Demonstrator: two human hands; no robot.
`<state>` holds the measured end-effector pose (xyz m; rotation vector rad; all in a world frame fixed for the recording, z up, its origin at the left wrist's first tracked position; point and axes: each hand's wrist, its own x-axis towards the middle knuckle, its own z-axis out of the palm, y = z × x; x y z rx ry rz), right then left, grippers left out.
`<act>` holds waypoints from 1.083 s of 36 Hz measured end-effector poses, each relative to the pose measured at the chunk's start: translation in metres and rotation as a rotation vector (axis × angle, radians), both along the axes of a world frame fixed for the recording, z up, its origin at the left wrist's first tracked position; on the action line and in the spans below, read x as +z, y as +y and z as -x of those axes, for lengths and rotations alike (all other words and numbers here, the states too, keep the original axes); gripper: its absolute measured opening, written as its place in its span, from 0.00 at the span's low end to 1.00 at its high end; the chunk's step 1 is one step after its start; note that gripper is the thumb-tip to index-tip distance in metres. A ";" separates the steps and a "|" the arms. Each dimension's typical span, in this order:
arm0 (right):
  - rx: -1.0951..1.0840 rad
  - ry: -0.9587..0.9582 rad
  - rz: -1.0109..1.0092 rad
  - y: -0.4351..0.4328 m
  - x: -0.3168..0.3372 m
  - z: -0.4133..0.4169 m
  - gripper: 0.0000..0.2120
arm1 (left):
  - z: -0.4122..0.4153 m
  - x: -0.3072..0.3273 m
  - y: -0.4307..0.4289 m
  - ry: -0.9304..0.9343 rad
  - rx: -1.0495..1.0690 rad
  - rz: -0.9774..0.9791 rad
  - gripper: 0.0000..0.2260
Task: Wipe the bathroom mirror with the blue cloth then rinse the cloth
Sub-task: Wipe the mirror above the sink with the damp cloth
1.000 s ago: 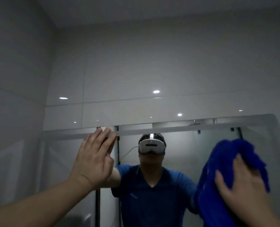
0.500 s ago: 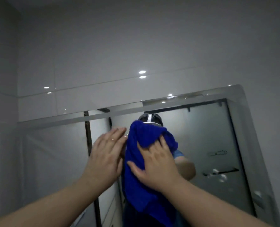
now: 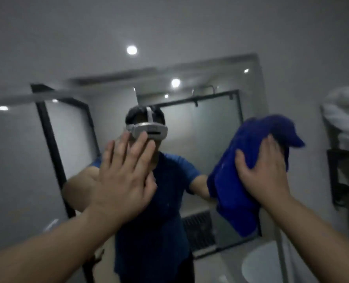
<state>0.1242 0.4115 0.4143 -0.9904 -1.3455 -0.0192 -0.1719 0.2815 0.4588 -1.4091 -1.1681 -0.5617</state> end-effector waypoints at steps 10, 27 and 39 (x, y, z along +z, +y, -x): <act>-0.078 -0.012 -0.060 -0.026 -0.009 0.093 0.36 | 0.011 -0.008 0.007 0.034 0.066 -0.005 0.34; -0.096 0.456 0.201 -0.008 -0.110 0.042 0.40 | 0.007 -0.003 0.007 0.054 0.008 -0.050 0.31; -0.134 -0.225 -0.316 -0.037 0.061 0.114 0.37 | 0.009 -0.003 0.006 0.061 0.015 -0.044 0.31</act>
